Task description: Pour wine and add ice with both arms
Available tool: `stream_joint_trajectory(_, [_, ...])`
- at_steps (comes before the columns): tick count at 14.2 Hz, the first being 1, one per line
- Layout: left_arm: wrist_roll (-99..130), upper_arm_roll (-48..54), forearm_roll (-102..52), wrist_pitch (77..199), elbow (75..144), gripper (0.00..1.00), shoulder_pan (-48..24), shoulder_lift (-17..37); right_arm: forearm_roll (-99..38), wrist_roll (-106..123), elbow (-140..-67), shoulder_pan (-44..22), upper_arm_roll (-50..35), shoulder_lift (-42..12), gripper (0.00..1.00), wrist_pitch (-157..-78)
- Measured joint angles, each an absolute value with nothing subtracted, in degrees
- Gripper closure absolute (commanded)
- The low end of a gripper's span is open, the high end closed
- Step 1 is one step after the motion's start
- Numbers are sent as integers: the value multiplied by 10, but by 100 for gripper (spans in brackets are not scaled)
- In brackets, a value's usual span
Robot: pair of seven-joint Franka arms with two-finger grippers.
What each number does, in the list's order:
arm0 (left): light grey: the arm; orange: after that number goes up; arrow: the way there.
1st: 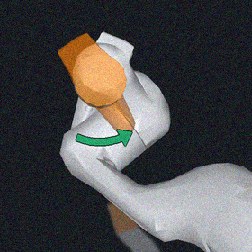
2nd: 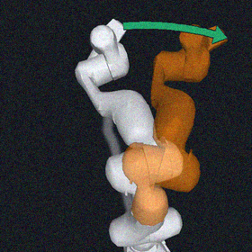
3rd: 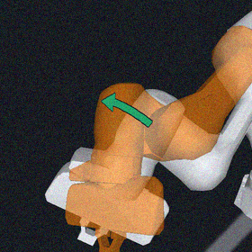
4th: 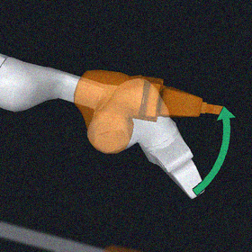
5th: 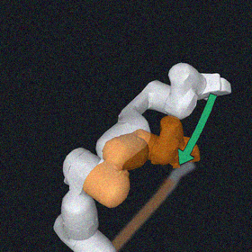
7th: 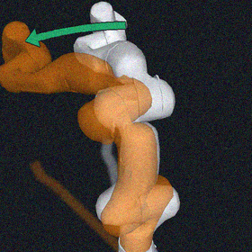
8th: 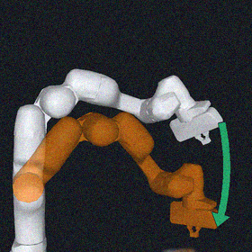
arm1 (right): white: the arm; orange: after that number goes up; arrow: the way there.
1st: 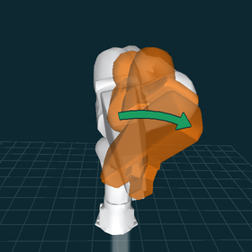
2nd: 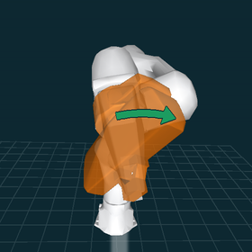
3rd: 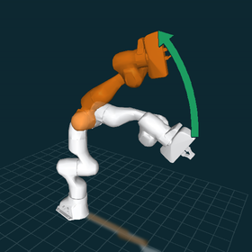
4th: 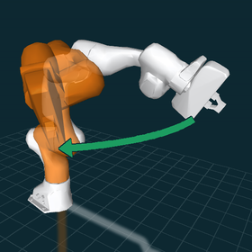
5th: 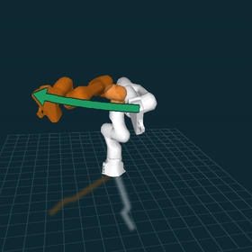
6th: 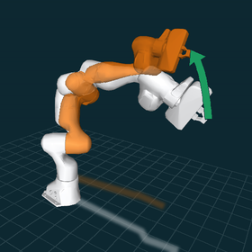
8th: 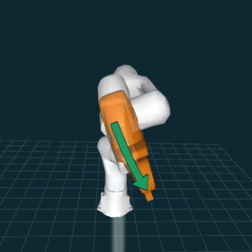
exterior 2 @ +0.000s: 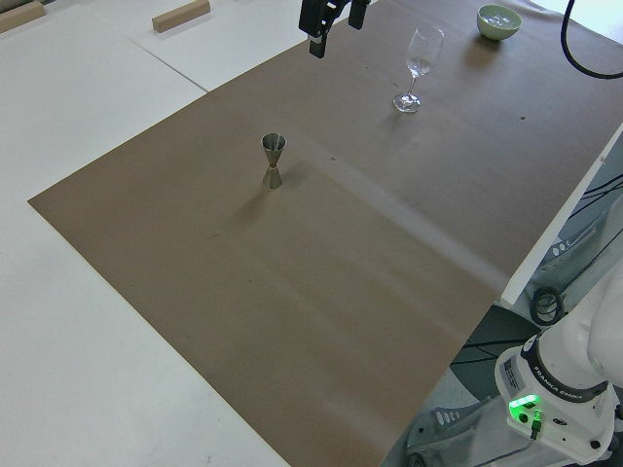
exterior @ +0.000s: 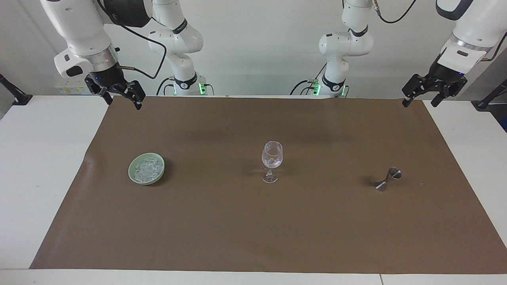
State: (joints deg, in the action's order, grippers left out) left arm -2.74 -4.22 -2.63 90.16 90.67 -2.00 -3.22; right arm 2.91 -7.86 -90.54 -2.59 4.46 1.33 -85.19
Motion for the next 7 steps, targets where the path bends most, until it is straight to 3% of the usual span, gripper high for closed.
stream_joint_trajectory(7, [-27, -43, -26, 902, 907, 0, -20, -32, 24, -61, -898, -12, 45, 7, 0, -841])
